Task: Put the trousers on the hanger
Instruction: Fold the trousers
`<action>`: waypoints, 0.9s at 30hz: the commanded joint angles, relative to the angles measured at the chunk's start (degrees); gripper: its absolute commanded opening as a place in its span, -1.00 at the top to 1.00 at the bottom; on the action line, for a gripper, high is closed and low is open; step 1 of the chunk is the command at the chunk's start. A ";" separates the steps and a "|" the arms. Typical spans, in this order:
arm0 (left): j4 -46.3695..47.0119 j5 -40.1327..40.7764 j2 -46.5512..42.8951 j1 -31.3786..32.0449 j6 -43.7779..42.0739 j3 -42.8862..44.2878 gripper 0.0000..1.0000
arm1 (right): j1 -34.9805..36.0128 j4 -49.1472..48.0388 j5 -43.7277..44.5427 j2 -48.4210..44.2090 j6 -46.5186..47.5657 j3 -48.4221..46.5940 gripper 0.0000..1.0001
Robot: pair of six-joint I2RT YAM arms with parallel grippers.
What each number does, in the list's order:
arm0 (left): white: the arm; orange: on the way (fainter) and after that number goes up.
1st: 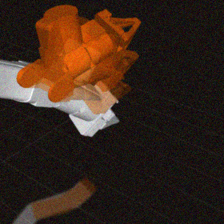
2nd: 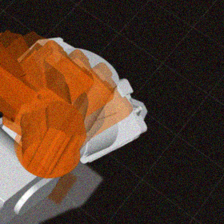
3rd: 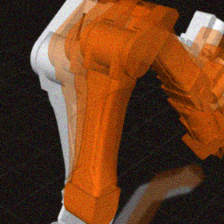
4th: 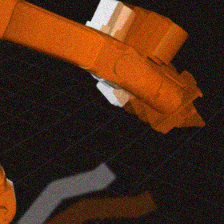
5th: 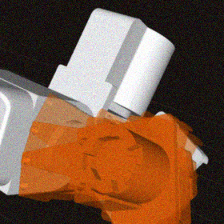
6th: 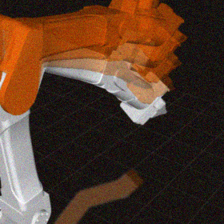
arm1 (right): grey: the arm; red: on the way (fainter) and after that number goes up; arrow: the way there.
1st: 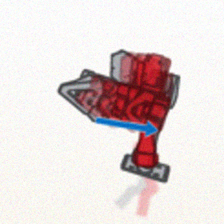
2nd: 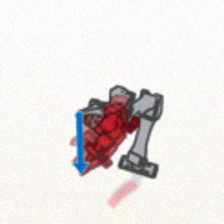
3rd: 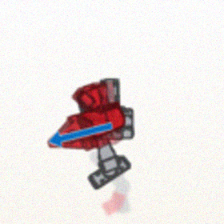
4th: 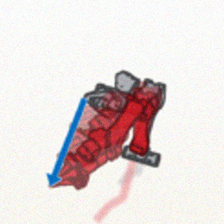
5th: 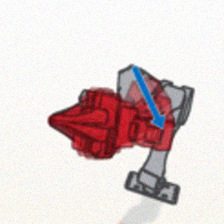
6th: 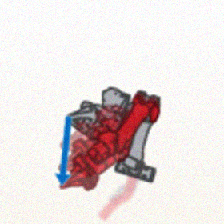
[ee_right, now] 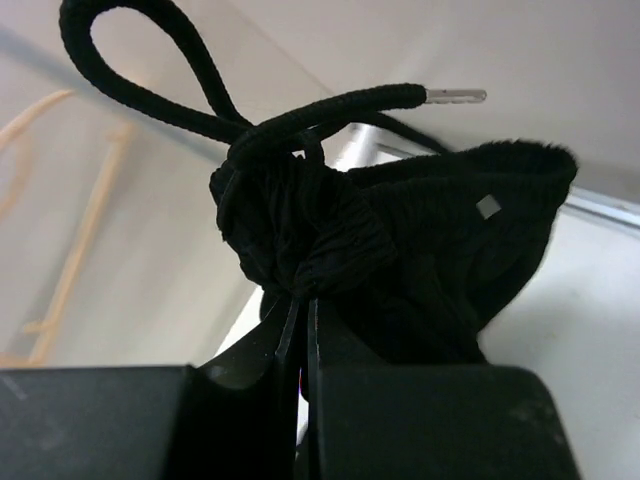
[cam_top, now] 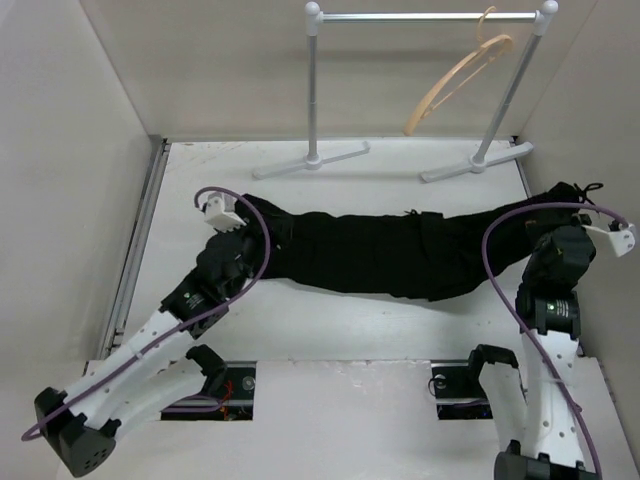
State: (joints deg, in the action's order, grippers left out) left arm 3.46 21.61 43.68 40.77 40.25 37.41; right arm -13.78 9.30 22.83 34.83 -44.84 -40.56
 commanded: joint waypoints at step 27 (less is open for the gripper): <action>-23.85 1.77 -23.90 -28.86 0.44 6.54 -0.96 | 70.59 -5.70 24.80 70.51 18.38 -66.82 0.95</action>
State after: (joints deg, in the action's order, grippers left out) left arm -20.01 23.94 21.08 13.13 40.38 43.99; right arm 53.91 5.69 46.19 99.11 -27.83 -100.01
